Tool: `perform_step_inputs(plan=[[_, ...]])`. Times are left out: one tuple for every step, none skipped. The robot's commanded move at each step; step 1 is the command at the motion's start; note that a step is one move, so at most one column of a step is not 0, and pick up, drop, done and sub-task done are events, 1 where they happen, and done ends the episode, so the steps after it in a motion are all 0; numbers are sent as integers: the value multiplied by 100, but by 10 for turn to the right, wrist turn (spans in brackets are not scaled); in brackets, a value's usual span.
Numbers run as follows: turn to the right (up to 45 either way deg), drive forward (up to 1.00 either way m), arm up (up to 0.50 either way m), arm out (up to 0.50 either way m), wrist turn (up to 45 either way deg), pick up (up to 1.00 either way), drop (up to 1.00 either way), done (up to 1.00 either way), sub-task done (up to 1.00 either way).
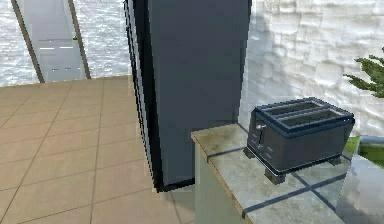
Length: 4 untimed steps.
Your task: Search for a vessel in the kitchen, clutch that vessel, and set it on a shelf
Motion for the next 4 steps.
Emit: perform_step_inputs(plan=[[0,0,0,0,450,0,0,0,0],[0,0,0,0,450,0,0,0,0],[0,0,0,0,210,0,0,0,0],[0,0,-16,0,0,0,0,0,0]])
